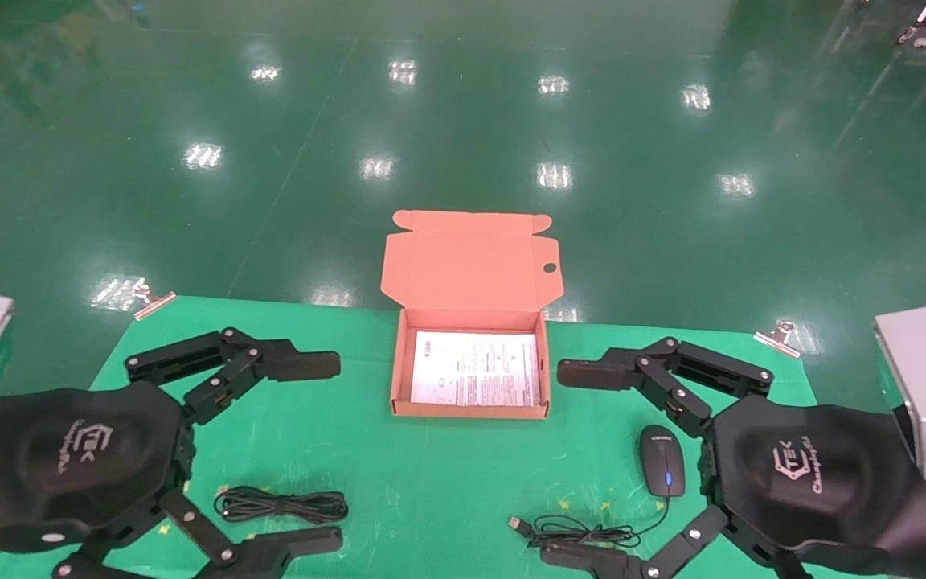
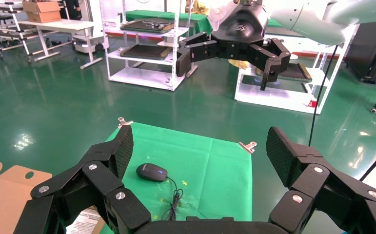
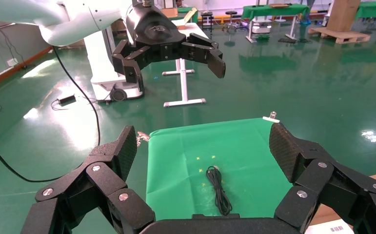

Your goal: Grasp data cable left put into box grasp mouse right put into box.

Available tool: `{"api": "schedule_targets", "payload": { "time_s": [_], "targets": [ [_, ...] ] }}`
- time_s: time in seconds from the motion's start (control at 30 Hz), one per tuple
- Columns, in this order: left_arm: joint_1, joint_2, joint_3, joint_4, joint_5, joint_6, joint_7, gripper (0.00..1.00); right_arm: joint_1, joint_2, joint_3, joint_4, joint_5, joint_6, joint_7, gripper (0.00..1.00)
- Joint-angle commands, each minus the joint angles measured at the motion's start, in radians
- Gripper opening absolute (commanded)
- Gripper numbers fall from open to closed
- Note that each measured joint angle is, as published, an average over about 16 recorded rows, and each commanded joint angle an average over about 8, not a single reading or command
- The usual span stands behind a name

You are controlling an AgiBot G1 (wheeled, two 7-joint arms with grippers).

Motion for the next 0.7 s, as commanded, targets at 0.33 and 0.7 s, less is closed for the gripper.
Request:
{"api": "schedule_targets", "payload": {
  "time_s": [0.33,0.7],
  "targets": [
    [0.000,0.000,0.000,0.000,0.000,0.000,0.000,1.00,0.000,0.000,0.000,0.000,0.000,0.000,0.000,1.00],
    [-0.007,0.006,0.006,0.001,0.010,0.001,0.001,1.00,0.000,0.002,0.000,0.001,-0.003,-0.001,-0.001,1.00]
  ]
}}
